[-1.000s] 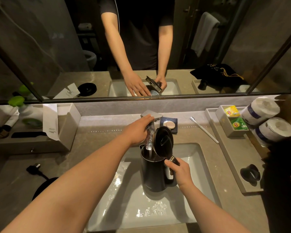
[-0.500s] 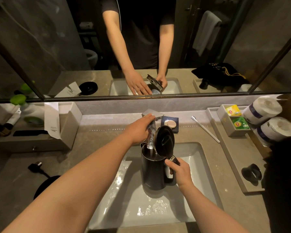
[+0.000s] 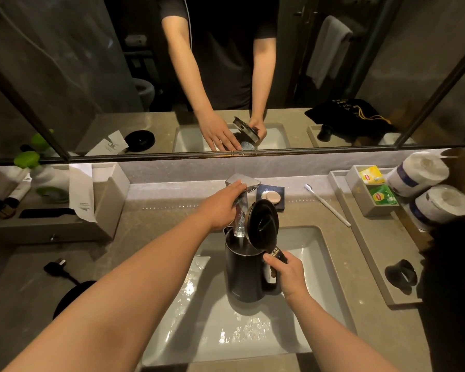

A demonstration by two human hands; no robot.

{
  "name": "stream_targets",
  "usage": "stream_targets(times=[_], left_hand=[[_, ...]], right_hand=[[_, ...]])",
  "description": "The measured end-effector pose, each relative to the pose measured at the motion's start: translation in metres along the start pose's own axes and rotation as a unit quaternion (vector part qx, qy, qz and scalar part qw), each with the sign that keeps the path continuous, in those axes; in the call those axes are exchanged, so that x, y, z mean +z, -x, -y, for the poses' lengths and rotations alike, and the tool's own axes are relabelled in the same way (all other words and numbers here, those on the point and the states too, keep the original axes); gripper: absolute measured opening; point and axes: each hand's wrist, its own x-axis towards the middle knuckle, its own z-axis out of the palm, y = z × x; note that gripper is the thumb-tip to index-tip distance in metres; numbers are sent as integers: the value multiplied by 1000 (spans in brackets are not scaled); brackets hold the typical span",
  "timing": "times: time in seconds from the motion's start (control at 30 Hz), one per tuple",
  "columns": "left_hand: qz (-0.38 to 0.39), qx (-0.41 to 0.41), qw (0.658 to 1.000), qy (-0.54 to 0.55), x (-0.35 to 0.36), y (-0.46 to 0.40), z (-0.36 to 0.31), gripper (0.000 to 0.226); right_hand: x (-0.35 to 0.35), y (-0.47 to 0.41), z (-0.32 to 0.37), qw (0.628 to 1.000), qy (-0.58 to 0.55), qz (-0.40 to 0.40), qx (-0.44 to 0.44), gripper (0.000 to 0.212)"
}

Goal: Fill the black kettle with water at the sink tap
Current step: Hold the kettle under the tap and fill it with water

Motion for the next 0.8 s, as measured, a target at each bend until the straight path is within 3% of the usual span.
stream_targets(times=[0.23,0.5,0.8], left_hand=[[5,-3,1000,1,-1,0,-2,63],[2,-6,1000,7,2,1,-1,66],[6,-2,1000,1,1,1,0,67]], right_hand=[[1,1,1,1000,-4,3,0,16],[1,4,2,1000,-10,3,2,26],[1,6,3,1000,-3,6,3,17]])
